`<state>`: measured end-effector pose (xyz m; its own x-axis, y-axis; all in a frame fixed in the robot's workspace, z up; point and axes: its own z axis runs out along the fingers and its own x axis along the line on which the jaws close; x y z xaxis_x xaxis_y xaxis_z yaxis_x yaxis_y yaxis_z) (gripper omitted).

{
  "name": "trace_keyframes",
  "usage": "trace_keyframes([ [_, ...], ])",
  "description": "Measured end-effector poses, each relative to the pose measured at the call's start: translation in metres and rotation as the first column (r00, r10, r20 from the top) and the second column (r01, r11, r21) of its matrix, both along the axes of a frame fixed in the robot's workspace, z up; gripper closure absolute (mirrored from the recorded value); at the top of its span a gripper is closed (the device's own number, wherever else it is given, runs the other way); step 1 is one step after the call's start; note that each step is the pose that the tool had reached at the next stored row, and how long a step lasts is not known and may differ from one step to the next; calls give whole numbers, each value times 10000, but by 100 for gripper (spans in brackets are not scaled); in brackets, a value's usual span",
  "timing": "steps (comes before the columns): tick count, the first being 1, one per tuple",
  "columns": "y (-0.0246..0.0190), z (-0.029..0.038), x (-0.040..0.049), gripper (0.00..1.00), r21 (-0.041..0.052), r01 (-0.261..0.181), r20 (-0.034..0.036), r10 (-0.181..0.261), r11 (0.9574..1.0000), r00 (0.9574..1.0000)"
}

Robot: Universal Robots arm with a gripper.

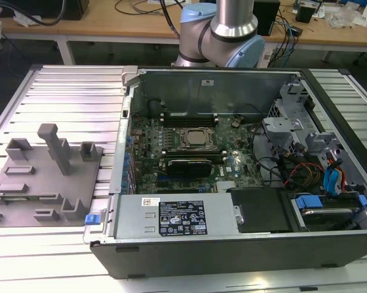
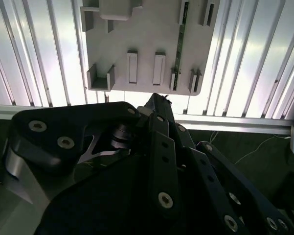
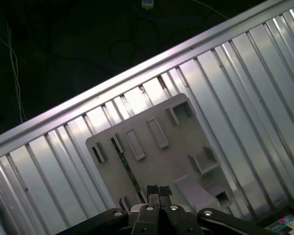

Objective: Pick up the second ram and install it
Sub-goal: 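Pick up the second ram and move it above second insertion slot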

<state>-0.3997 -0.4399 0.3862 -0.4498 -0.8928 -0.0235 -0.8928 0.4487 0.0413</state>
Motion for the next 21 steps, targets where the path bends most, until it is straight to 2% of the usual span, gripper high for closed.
trace_keyframes([
  [3, 0, 0, 0, 89, 0, -306, 0, 306, 9995, 9995],
  [6, 0, 0, 0, 89, 0, -768, 0, 768, 9970, 9970],
  [9, 0, 0, 0, 89, -1, -1028, 1, 1028, 9947, 9947],
  [12, 0, 0, 0, 89, -39, -1499, -5, 1499, 9887, 9887],
  [15, 1, 0, 0, 89, -146, -1944, -23, 1943, 9808, 9809],
  [21, 4, 0, 0, 89, -180, -2545, -31, 2545, 9669, 9671],
])
